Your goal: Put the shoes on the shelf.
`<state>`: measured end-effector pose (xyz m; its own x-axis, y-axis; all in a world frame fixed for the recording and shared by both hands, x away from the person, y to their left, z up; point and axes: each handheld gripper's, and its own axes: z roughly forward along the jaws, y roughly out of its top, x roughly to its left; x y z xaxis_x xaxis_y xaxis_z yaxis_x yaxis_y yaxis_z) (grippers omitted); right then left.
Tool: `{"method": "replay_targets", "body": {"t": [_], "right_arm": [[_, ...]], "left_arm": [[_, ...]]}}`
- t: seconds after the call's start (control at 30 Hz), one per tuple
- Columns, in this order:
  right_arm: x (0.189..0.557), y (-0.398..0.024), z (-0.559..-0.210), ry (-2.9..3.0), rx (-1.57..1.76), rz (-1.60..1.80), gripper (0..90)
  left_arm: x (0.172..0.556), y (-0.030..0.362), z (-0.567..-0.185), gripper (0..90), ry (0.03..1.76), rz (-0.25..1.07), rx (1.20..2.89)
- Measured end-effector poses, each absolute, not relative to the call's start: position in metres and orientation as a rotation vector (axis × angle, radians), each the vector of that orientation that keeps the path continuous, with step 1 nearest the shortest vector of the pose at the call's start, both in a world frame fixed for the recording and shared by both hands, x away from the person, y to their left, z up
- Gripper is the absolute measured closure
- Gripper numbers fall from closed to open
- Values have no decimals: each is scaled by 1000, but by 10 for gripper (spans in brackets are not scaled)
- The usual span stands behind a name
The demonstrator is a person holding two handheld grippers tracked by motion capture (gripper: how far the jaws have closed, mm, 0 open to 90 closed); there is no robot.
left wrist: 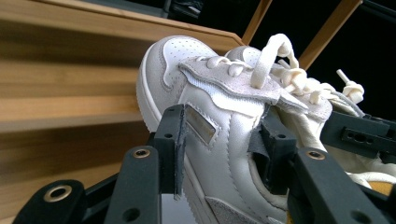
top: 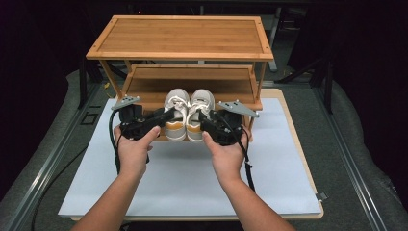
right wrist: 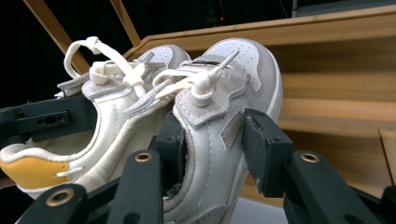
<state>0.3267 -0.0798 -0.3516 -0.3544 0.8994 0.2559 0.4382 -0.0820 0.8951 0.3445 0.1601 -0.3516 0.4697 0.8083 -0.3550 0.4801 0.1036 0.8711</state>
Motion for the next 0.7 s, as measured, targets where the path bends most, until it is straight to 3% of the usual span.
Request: {"method": "replay_targets", "body": {"t": [0.7], "right_arm": [[360,-81,-349,1778,1477,1421,604]], "left_arm": [[377,159,-349,588,1197,326,1549]]}}
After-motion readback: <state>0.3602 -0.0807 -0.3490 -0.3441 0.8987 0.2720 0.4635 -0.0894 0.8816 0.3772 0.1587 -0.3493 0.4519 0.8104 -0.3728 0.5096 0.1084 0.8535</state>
